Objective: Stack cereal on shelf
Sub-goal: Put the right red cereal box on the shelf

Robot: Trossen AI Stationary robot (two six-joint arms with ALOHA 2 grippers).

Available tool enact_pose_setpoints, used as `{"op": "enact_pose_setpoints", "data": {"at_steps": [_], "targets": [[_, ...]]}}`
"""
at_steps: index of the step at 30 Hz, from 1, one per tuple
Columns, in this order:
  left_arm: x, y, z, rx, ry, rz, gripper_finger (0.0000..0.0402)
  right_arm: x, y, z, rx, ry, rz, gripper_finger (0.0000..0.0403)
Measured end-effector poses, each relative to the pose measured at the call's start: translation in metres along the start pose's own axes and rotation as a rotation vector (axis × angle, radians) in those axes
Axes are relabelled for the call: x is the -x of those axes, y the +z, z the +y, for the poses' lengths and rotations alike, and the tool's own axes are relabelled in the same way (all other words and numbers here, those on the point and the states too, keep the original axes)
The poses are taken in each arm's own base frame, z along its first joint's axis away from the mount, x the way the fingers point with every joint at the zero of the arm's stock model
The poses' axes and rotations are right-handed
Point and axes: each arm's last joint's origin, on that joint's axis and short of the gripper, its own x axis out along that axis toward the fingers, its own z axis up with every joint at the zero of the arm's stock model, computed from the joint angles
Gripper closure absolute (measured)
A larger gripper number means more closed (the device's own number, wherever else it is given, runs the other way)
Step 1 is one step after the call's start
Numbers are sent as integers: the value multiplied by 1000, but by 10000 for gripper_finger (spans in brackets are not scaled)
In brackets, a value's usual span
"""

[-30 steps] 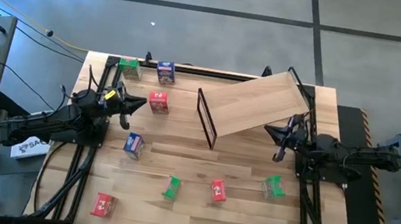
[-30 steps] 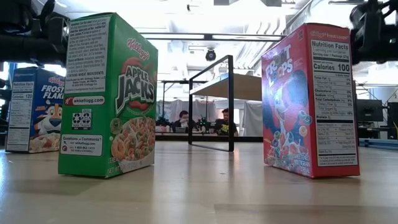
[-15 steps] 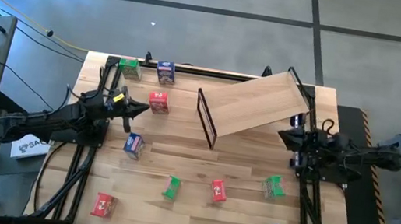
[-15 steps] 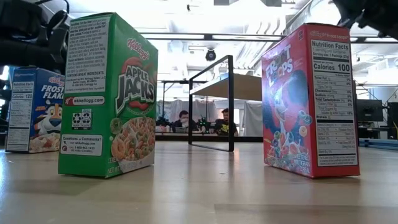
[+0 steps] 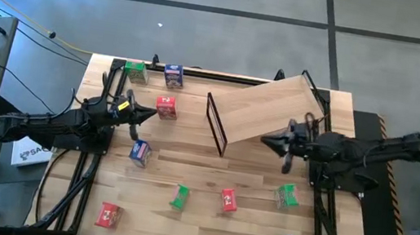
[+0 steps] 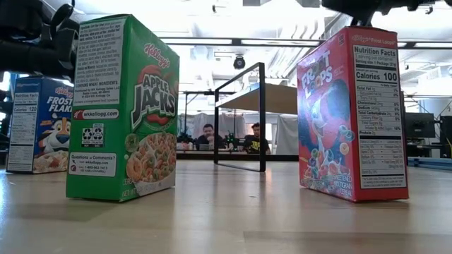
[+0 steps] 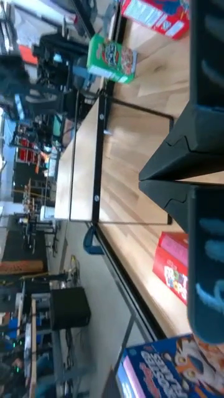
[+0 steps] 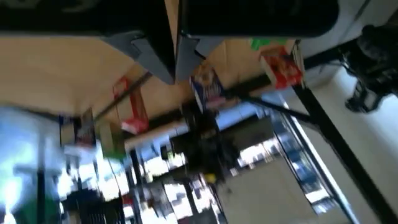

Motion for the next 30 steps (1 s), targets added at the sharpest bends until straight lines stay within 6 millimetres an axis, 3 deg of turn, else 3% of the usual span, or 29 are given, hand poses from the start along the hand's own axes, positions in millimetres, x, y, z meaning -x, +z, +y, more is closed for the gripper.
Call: {"op": "enact_pose_setpoints", "data": {"at_steps": [5, 19, 24, 30], "targets": [[0, 0, 0, -32, 13, -1, 401, -28, 2, 31, -120, -77, 204, 327], [0, 6, -1, -104, 15, -66, 401, -95, -26, 112, -477, -376, 741, 153], [0, 6, -1, -91, 9, -67, 401, -116, -28, 132, -572, -469, 866, 119], [0, 6, -1, -88, 2, -61, 401, -136, -29, 149, -608, -595, 981, 110]]}}
